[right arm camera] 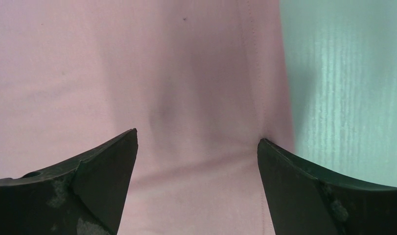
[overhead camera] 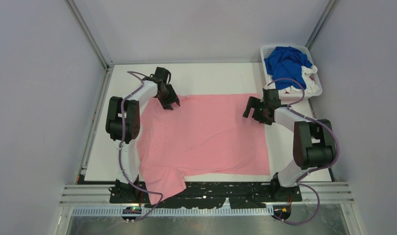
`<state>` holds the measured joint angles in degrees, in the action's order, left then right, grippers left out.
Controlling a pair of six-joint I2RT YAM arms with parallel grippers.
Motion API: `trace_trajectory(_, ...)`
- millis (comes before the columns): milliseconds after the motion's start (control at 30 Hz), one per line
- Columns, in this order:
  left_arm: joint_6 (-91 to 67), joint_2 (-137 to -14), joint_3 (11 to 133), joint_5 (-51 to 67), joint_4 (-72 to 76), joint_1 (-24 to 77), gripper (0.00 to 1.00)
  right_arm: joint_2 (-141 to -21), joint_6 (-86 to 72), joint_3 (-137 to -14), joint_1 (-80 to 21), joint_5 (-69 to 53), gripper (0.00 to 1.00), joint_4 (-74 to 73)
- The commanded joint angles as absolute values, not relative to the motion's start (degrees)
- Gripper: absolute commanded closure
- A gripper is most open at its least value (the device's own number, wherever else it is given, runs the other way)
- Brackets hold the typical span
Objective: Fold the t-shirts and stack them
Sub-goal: Flatten out the tshirt
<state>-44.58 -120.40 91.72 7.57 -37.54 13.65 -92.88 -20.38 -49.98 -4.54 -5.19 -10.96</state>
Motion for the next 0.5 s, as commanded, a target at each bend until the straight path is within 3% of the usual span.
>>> trace_trajectory(0, -45.49, -120.81, 94.91, 6.51, -38.83, 14.08, 0.55, -92.45, -21.29, -48.04, -2.18, -1.93, 0.0, -16.51)
trace_trajectory(133, -47.31, -121.38, 96.17, 3.12, -39.9, 15.55, 0.55, -91.05, -20.71, -47.92, -1.04, 2.09, 0.0, -17.35)
trace_trajectory(467, -52.09, -124.67, 100.21, 3.77, -38.69, 16.04, 0.55, -86.05, -17.74, -44.92, -0.97, -8.61, 0.0, -10.45)
